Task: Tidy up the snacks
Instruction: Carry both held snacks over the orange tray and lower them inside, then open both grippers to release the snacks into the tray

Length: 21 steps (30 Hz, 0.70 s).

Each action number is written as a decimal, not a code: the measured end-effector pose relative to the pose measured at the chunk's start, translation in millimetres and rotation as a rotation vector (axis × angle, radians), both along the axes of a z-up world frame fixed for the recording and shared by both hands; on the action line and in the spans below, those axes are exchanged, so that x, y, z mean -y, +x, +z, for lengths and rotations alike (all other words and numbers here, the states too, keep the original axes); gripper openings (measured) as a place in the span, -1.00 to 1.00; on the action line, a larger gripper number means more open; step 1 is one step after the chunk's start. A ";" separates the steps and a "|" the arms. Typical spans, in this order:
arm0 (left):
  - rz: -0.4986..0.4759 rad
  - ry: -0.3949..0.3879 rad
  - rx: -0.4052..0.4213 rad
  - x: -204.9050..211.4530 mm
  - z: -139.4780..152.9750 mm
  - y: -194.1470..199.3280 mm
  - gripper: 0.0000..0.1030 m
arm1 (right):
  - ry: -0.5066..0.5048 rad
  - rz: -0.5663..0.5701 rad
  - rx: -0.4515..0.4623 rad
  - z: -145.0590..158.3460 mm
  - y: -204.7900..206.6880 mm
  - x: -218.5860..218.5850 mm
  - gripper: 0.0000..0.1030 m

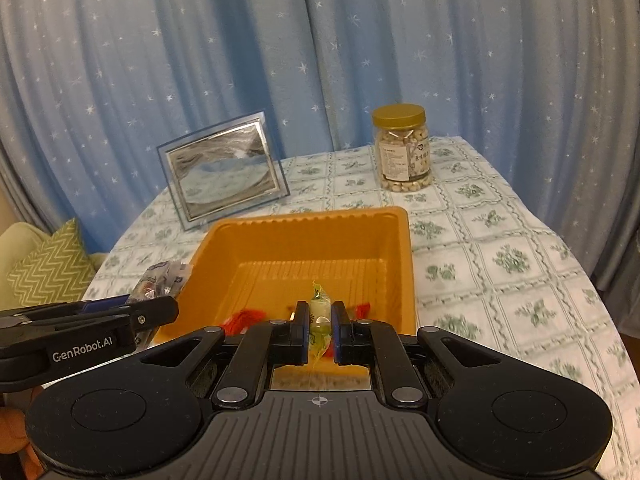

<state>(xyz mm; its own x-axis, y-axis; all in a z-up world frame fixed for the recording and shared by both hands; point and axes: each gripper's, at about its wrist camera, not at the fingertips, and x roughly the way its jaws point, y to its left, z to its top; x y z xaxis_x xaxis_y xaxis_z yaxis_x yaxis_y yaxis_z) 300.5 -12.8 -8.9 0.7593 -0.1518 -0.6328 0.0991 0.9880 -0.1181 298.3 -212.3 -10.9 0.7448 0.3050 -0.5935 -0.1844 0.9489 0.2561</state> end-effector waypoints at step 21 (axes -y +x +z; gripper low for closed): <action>0.011 -0.016 0.006 -12.9 -27.1 47.9 -0.02 | 0.039 -0.010 -0.079 -35.7 47.5 -2.5 -0.79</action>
<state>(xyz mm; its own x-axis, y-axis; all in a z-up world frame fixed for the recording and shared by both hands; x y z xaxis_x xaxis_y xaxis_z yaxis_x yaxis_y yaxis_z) 348.4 0.1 -36.0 0.7644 -0.1537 -0.6261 0.0891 0.9870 -0.1336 345.8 -209.8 -46.5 0.6989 0.3224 -0.6384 -0.1531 0.9394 0.3067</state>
